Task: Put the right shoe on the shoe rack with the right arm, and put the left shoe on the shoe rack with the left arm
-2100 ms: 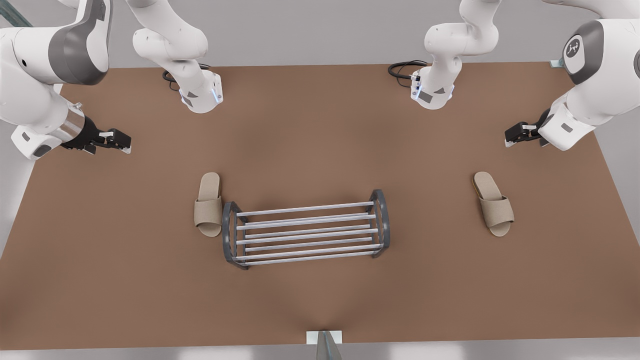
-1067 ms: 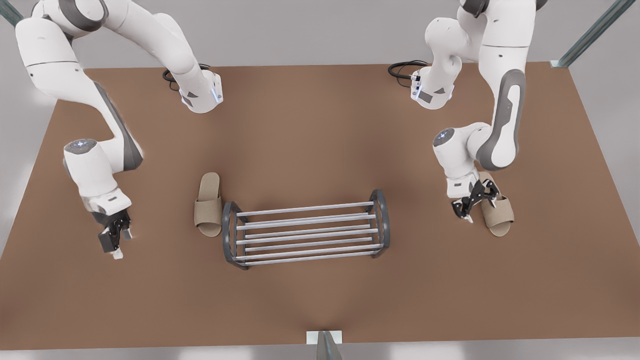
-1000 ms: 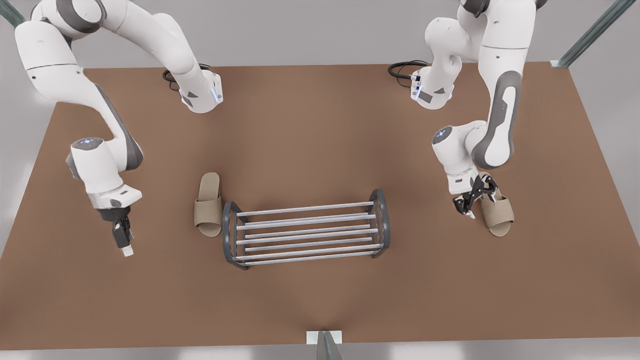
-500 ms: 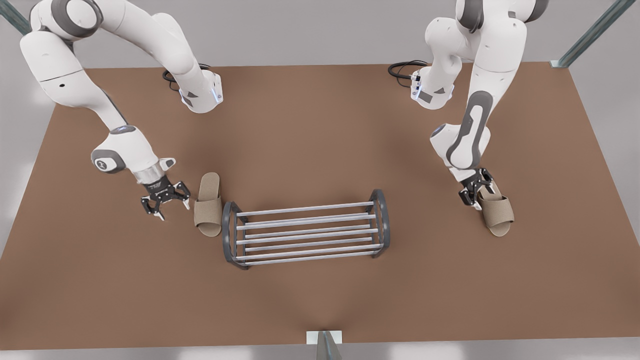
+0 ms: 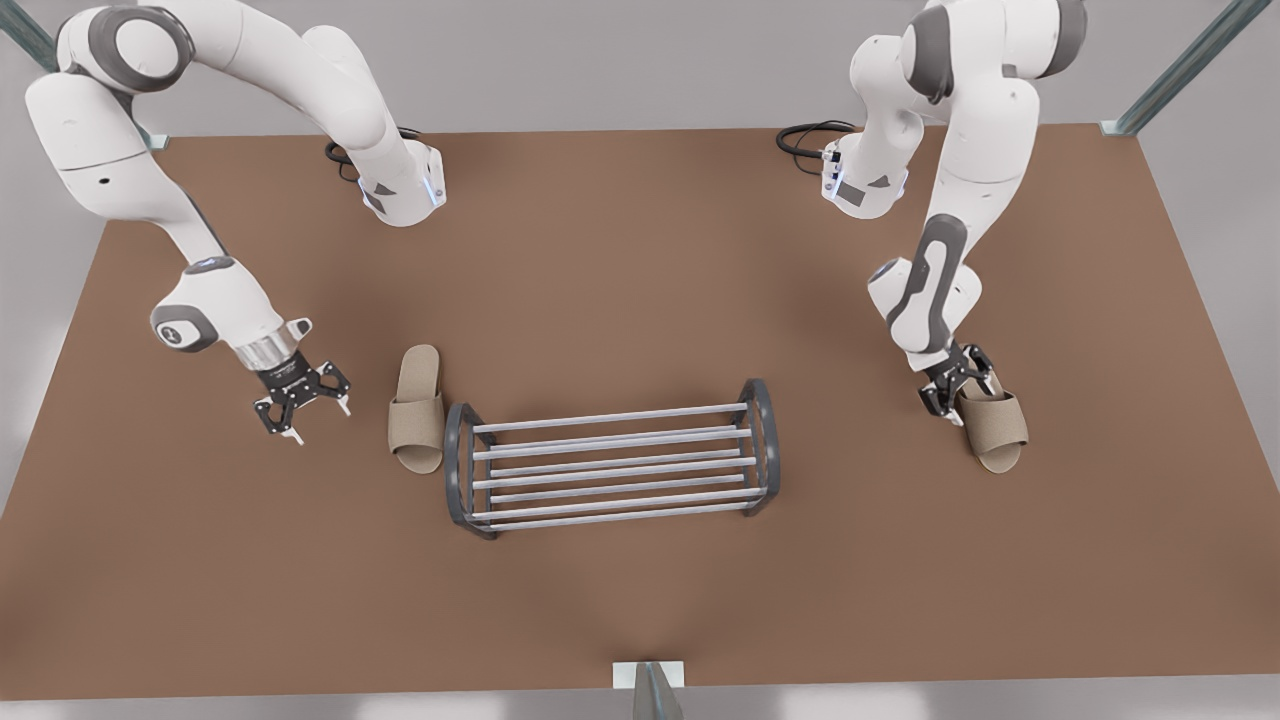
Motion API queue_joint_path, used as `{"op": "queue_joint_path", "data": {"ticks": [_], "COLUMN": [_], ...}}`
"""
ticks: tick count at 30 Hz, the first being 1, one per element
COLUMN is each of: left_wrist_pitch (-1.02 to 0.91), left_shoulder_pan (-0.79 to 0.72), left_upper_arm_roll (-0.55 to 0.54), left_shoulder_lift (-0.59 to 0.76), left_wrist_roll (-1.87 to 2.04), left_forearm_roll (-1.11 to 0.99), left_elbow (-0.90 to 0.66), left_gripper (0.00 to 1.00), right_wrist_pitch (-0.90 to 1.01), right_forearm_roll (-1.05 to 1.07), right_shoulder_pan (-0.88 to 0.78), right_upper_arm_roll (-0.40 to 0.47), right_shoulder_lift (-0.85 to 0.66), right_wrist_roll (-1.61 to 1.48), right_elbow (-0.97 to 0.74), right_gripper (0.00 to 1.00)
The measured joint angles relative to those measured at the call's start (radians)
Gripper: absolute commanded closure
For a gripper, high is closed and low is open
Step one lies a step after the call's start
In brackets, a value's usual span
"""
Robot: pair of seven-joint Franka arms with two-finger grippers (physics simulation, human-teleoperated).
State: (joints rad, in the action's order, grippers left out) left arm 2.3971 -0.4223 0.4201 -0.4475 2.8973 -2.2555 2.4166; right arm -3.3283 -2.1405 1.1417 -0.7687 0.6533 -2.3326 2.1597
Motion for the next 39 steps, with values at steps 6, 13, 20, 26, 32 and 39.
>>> {"op": "queue_joint_path", "data": {"ticks": [6, 13, 20, 26, 32, 39], "left_wrist_pitch": [0.001, 0.001, -0.001, 0.002, 0.006, 0.007], "left_shoulder_pan": [0.014, 0.011, 0.012, 0.014, 0.015, 0.016], "left_upper_arm_roll": [0.001, 0.000, -0.001, -0.001, -0.001, -0.001], "left_shoulder_lift": [-0.010, -0.045, -0.078, -0.101, -0.128, -0.141], "left_wrist_roll": [0.000, 0.000, 0.000, 0.000, 0.000, 0.000], "left_forearm_roll": [-0.085, -0.117, -0.133, -0.152, -0.160, -0.161], "left_elbow": [-0.023, -0.029, -0.068, -0.107, -0.124, -0.138], "left_gripper": [0.00, 0.00, 0.00, 0.00, 0.01, 0.20], "right_wrist_pitch": [-0.007, -0.027, -0.067, -0.067, 0.181, 0.510], "right_forearm_roll": [-0.002, -0.003, -0.001, -0.036, -0.195, -0.438], "right_shoulder_pan": [0.002, 0.010, -0.012, 0.126, 0.415, 0.477], "right_upper_arm_roll": [0.002, 0.016, 0.020, -0.154, -0.394, -0.441], "right_shoulder_lift": [0.007, 0.012, 0.032, 0.216, 0.549, 0.770], "right_wrist_roll": [-0.037, -0.066, -0.077, -0.074, -0.076, -0.035], "right_elbow": [-0.003, 0.003, -0.018, 0.021, 0.146, 0.248], "right_gripper": [0.00, 0.00, 0.00, 0.00, 0.00, 0.00]}}
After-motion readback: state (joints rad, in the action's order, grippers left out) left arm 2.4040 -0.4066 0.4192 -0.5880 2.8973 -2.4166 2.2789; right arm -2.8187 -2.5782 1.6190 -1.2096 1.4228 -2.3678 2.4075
